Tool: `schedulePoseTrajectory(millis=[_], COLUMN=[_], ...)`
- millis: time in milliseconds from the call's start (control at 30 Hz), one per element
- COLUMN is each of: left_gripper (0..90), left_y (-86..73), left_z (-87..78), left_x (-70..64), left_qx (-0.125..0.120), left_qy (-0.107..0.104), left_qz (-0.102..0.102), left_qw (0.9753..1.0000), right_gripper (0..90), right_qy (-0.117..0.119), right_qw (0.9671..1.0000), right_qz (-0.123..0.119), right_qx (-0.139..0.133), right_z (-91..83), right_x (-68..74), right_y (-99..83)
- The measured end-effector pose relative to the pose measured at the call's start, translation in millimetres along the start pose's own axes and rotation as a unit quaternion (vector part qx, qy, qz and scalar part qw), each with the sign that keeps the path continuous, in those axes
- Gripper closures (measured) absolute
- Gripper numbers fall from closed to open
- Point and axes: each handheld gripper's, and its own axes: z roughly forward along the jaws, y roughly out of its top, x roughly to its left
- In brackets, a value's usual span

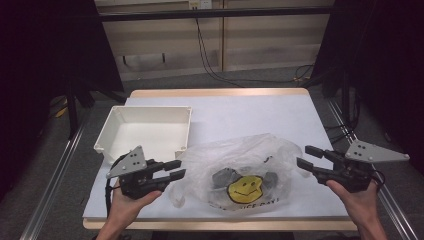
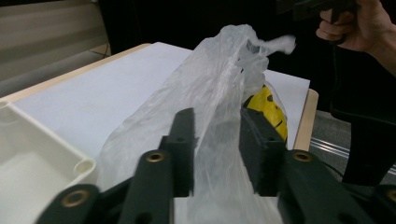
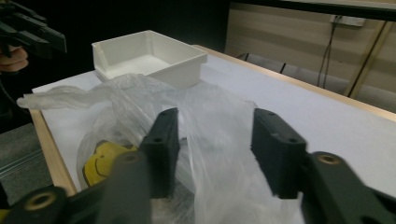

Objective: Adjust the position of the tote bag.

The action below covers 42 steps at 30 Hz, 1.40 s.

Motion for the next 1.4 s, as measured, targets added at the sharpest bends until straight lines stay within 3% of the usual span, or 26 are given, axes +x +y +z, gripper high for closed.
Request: schedulePoseTrajectory(millis=[133,233,333,400,600,767,867,1000,1100,1267,1300,1400], left_gripper=[77.0,82.4,88.8,90.0,90.0,90.0,90.0,89.7,89.5,89.5,89.5,89.5], left_y=[11.9,17.7,21.9,24.1,24.6,24.4,24.1,22.7,21.8,24.7,26.6,30.4], left_z=[26.2,49.5,70.1,80.6,100.7,118.4,127.6,135.0,136.9,147.2,150.6,157.4], left_x=[-3.6,-4.8,-3.2,-2.2,-0.1,-3.7,-4.9,-5.8,-11.3,-15.8,-16.2,-11.3], left_qx=[0.015,0.039,0.042,0.051,0.067,0.091,0.107,0.118,0.125,0.136,0.144,0.152], left_qy=[-0.03,-0.038,-0.055,-0.055,-0.045,-0.05,-0.056,-0.059,-0.06,-0.068,-0.067,-0.062], left_qz=[0.014,0.018,0.02,0.024,0.026,0.042,0.053,0.051,0.067,0.074,0.08,0.068], left_qw=[0.9993,0.9984,0.9974,0.9968,0.9963,0.9937,0.9913,0.9899,0.988,0.9856,0.9841,0.9842], right_gripper=[67.0,78.3,89.9,90.0,90.0,90.0,90.0,90.0,90.0,90.0,90.0,90.0], right_qy=[0.025,0.053,0.071,0.083,0.094,0.083,0.075,0.061,0.063,0.056,0.056,0.065], right_qw=[0.9996,0.9981,0.9959,0.9933,0.988,0.9841,0.9836,0.9846,0.9851,0.985,0.9853,0.9835], right_qz=[-0.006,-0.016,-0.03,-0.033,-0.046,-0.058,-0.056,-0.056,-0.051,-0.051,-0.048,-0.048], right_qx=[0.01,0.028,0.048,0.073,0.114,0.146,0.154,0.154,0.152,0.155,0.154,0.162], right_z=[12.8,30.6,49.4,66.7,84.4,99.0,108.8,121.4,125.4,140.3,143.0,151.4], right_x=[1.5,6.8,13.0,14.1,16.1,14.5,9.1,0.0,-3.3,-4.7,-4.5,-2.9], right_y=[7.5,10.4,10.1,6.8,-2.8,-6.8,-6.9,-0.9,3.3,8.9,10.7,15.1])
